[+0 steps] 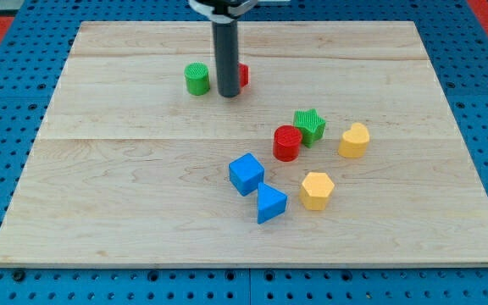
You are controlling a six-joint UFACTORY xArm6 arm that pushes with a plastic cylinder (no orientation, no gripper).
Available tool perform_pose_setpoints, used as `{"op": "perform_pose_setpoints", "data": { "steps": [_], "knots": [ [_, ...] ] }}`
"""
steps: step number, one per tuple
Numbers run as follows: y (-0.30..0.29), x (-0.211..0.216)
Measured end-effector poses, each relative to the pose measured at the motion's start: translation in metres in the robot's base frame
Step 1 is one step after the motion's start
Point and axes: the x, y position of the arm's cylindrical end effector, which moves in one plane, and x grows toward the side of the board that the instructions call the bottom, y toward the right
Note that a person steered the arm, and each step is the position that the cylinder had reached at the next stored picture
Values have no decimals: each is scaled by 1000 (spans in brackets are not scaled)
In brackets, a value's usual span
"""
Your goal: Push the green circle into the red star
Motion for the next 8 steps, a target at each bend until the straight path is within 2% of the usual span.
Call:
{"op": "perform_pose_setpoints", "data": {
  "steps": [2,3,4,5,8],
  "knots": [
    [10,-73],
    [18,-20],
    [-35,21],
    [-90,-6],
    [-90,-11]
  ]
}}
